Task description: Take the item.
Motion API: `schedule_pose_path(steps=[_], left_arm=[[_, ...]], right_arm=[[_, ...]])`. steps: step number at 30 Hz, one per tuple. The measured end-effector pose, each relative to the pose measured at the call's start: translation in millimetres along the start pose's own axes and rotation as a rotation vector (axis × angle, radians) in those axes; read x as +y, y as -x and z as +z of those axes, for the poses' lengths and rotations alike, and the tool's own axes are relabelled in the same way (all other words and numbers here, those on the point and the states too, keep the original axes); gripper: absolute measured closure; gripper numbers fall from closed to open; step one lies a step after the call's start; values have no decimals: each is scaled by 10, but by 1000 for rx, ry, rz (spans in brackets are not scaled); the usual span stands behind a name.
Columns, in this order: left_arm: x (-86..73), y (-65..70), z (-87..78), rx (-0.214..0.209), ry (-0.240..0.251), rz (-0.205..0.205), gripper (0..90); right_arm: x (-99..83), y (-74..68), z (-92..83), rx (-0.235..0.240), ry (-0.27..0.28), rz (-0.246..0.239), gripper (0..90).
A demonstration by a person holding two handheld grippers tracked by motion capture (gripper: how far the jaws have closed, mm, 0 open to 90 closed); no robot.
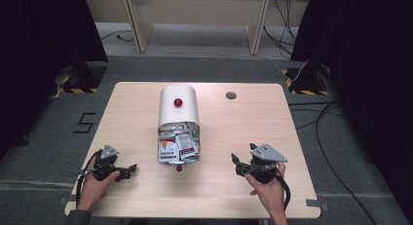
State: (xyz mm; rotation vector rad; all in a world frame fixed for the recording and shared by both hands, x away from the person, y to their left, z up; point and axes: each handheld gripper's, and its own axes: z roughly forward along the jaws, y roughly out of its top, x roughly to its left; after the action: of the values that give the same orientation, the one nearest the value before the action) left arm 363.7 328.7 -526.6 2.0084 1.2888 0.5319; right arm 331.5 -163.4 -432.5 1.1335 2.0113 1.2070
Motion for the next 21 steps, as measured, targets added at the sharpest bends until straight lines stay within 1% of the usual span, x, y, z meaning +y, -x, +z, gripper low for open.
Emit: schedule_pose_path(steps=[2, 5, 6, 8, 9, 12, 14, 16, 21], left_arm=[[0, 0, 0, 0, 0, 0, 0], [0, 0, 0, 0, 0, 0, 0], [0, 0, 0, 0, 0, 0, 0], [0, 0, 0, 0, 0, 0, 0], [0, -1, -1, 0, -1, 1, 0], [0, -1, 0, 0, 0, 2, 0], [1, -2, -1, 0, -1, 3, 0], [1, -2, -1, 0, -1, 3, 0], [1, -2, -1, 0, -1, 3, 0]], right_arm=[[24, -19, 6, 4, 2, -4, 257], [131, -111, 33, 24, 17, -19, 265], [131, -111, 33, 24, 17, -19, 265], [184, -159, 41, 34, 18, -24, 272], [233, -209, 36, 48, 27, -25, 275], [300, -268, 15, 63, 41, -31, 283], [318, -283, 6, 70, 46, -36, 287], [362, -329, -19, 83, 51, -41, 296], [399, -368, -38, 88, 53, -45, 311]])
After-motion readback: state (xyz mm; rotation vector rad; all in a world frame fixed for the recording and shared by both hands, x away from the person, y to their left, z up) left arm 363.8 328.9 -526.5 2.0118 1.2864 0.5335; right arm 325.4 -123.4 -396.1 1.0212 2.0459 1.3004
